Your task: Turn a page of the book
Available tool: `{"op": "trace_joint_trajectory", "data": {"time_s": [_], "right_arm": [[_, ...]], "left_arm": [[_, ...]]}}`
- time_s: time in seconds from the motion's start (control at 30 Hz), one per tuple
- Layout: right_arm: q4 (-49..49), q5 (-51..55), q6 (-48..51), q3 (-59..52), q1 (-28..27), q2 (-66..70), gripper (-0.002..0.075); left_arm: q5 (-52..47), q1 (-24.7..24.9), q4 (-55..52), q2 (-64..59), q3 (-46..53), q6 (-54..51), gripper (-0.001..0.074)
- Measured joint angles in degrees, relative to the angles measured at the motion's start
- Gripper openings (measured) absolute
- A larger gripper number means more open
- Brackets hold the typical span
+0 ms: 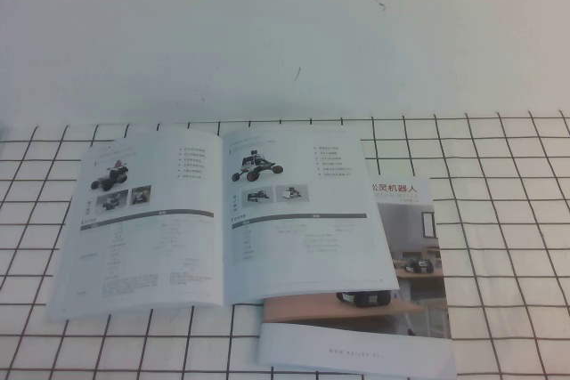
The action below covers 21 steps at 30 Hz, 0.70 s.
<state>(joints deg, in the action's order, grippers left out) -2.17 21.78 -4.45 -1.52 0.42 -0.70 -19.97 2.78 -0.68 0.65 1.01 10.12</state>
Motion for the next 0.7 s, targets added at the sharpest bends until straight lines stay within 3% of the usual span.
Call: {"op": "trace_joint_trajectory", "data": {"time_s": [0.37, 0.7], "right_arm": [[0.0, -0.6, 0.0, 0.0, 0.0, 0.0, -0.0002], [0.0, -7.4, 0.0, 0.0, 0.0, 0.0, -0.0002]], "left_arm": [[0.5, 0.0, 0.0, 0.0, 0.0, 0.0, -0.0004], [4.0, 0.0, 1.7, 0.0, 0.5, 0.0, -0.0004]]}}
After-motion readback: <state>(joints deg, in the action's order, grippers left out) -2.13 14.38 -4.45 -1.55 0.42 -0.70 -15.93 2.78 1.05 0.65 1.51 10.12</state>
